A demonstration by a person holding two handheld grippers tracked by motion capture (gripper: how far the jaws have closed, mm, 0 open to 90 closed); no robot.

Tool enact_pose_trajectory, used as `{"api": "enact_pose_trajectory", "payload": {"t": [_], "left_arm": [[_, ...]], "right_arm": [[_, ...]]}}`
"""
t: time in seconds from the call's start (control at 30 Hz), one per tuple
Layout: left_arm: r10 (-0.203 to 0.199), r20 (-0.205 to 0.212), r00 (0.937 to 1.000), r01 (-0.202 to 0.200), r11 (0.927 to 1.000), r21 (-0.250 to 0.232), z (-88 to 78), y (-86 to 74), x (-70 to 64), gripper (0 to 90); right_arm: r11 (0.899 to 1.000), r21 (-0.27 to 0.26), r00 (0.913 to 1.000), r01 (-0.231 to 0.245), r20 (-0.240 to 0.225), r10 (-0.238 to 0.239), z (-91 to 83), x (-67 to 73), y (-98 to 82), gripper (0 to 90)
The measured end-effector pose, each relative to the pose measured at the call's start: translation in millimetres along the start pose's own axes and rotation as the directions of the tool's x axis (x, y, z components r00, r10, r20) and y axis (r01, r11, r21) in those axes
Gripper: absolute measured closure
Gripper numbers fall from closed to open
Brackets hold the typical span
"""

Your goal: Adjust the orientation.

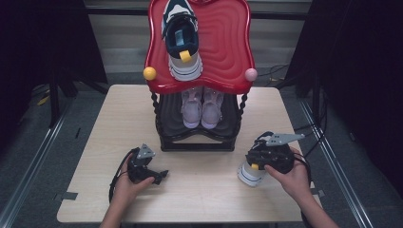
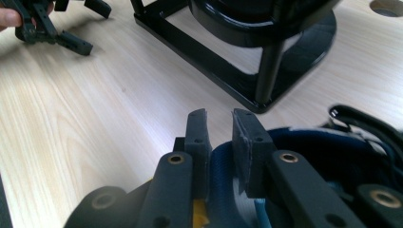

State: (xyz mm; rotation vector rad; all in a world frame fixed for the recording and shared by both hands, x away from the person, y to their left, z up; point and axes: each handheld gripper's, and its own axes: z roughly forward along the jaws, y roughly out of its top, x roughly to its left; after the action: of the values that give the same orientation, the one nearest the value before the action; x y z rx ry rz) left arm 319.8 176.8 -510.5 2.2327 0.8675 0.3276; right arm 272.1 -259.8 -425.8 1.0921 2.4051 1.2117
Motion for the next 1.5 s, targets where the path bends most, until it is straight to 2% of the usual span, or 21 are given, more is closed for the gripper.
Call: {"api": "enact_pose_trajectory", "payload": {"t": [0.17,0.3,0.4,0.53,0.67,0.83,0.93,1.03,1.13,1.27,1.3,1.37,1.5], "left_arm": [[0.0,0.0,1.0,0.0,1.0,0.0,0.0,0.0,0.0,0.0],[0.001,0.0,1.0,-0.001,1.0,0.0,0.0,0.0,0.1,0.0],[0.001,0.0,1.0,-0.001,1.0,0.0,0.0,0.0,0.0,0.0],[0.0,0.0,1.0,0.0,1.0,0.0,0.0,0.0,0.0,0.0],[0.0,0.0,1.0,0.0,1.0,0.0,0.0,0.0,0.0,0.0],[0.0,0.0,1.0,0.0,1.0,0.0,0.0,0.0,0.0,0.0],[0.0,0.0,1.0,0.0,1.0,0.0,0.0,0.0,0.0,0.0],[0.001,0.0,1.0,-0.001,1.0,0.0,0.0,0.0,0.1,0.0],[0.0,0.0,1.0,0.0,1.0,0.0,0.0,0.0,0.0,0.0],[0.002,0.001,1.0,-0.002,1.0,0.001,-0.1,0.0,0.1,0.0],[0.006,0.002,1.0,-0.006,1.0,0.004,-0.2,0.1,0.3,0.0],[0.005,0.002,1.0,-0.005,1.0,0.004,-0.2,0.1,0.3,0.0],[0.006,0.002,1.0,-0.006,1.0,0.004,-0.2,0.1,0.3,0.0]], "right_arm": [[1.0,0.007,0.9998,-0.016,-0.008,0.016,6.7,1.9,5.6,75.2],[0.999,0.03,0.999,-0.044,0.0,0.044,5.5,0.5,7.1,64.3],[0.996,0.066,0.9979,-0.065,-0.004,0.065,2.2,-1.3,9.6,56.9],[0.992,0.122,0.998,-0.044,-0.04,0.049,-3.4,-4.4,16.5,56.1],[0.983,0.184,0.9971,-0.027,-0.065,0.039,-6.1,-4.4,24.5,56.0],[0.976,0.217,0.9959,-0.012,-0.085,0.031,-9.3,-3.0,32.2,55.9],[0.968,0.25,0.9948,-0.015,-0.094,0.04,-8.4,-4.1,34.2,55.4],[0.953,0.302,0.9939,-0.017,-0.099,0.049,-5.3,-3.8,34.8,55.1],[0.934,0.358,0.9944,-0.011,-0.094,0.048,-0.7,-3.4,35.9,54.4],[0.92,0.391,0.9939,-0.01,-0.098,0.052,3.7,-4.8,37.3,54.4],[0.914,0.407,0.994,-0.01,-0.096,0.053,5.3,-4.4,37.9,54.4],[0.907,0.421,0.9939,-0.007,-0.097,0.053,7.5,-3.8,38.8,54.5],[0.883,0.469,0.9952,-0.002,-0.086,0.047,13.1,-4.2,40.6,55.3]]}}
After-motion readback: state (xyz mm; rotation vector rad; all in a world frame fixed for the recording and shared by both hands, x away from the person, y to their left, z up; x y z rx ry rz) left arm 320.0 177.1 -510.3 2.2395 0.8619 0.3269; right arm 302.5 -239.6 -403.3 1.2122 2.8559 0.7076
